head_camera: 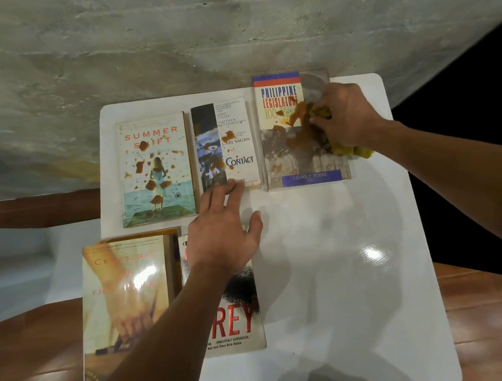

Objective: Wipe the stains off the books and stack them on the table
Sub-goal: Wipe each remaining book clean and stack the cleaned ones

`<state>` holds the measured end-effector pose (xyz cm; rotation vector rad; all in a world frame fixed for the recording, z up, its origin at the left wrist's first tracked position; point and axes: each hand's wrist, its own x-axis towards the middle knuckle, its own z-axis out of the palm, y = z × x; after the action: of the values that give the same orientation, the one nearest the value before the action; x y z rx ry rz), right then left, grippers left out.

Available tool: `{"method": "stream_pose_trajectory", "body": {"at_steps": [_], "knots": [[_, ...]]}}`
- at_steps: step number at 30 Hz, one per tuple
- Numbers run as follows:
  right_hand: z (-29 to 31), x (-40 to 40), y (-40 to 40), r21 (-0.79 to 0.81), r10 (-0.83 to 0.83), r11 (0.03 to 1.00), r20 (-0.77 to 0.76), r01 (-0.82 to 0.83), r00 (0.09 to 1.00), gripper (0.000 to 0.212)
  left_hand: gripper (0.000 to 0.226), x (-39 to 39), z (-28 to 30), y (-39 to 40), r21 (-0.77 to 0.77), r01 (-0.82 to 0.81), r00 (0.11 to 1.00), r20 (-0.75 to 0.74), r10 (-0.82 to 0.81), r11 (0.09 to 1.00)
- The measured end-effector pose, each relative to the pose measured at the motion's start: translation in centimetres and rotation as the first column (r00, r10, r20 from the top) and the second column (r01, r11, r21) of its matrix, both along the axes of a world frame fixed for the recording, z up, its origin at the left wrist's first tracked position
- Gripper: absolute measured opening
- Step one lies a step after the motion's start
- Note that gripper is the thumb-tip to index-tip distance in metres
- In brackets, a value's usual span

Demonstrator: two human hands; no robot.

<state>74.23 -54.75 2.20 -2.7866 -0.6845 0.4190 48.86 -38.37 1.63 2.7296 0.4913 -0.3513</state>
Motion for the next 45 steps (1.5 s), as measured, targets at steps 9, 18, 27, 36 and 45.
{"method": "stream_pose_trajectory", "body": {"at_steps": [9,18,27,36,45], "knots": [[0.8,3.3,-0.9,0.197,-0.153,0.968,-0.027,0.155,0.988,0.026,0.065,0.2,0.3,-0.2,-0.022,-0.006,1.0,0.004,0.006,1.0],[-0.1,2.8,-0.4,0.028,0.067,0.997,0.012,-0.067,0.998,0.03,0.065,0.2,0.2,-0.1,-0.021,-0.017,1.0,0.003,0.017,1.0],[0.1,0.4,-1.7,0.026,0.096,0.995,-0.003,-0.096,0.995,0.029,0.065,0.3,0.0,-0.2,-0.003,-0.008,1.0,-0.002,0.008,1.0],[-0.2,-2.4,-3.4,0.057,0.113,0.992,0.009,-0.114,0.994,0.026,0.065,0.2,0.1,0.0,-0.001,-0.006,1.0,0.005,0.006,1.0],[0.2,-5.0,-4.2,0.093,0.122,0.989,-0.045,-0.117,0.992,0.025,0.065,0.2,0.2,-0.2,0.009,-0.002,1.0,-0.013,0.002,1.0]]}}
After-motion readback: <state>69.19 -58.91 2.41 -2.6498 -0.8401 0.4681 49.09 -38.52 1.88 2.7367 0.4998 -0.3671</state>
